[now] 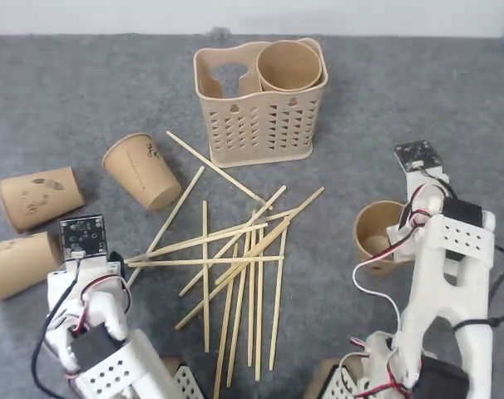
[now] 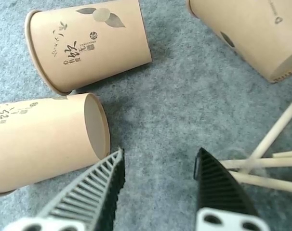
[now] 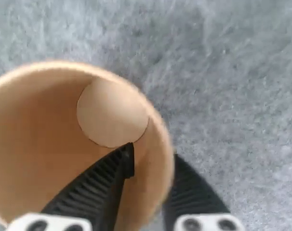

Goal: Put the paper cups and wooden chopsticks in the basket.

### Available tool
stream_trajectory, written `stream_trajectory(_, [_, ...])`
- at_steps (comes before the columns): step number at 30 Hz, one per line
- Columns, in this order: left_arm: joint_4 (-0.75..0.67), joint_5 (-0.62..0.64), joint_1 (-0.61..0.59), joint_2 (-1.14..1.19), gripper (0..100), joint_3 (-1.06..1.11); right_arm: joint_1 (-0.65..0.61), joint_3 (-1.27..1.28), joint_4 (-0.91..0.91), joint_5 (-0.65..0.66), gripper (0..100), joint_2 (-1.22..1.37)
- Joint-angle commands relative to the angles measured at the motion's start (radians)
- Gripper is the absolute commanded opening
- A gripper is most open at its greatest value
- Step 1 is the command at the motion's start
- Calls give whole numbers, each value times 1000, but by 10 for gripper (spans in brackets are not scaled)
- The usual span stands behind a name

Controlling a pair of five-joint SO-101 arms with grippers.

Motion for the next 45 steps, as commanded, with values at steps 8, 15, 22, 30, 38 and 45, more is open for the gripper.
stream_trajectory(8, [-3,-9,-6,-3,217,-10,30,25,113,-31,8,-119])
stream_trajectory(15, [-3,-8,-6,-3,217,-10,35,348,-206,-95,8,-202])
stream_trajectory(22, [2,-6,-6,0,217,-27,44,459,-294,-183,8,-295])
stream_trajectory(30, [110,-5,-97,5,217,-225,51,516,-292,-166,8,-387])
stream_trajectory(38, [226,-6,-201,163,217,-604,45,532,-292,-124,8,-398])
stream_trajectory(45, [137,-9,-379,804,217,-914,48,534,-291,-106,8,-397])
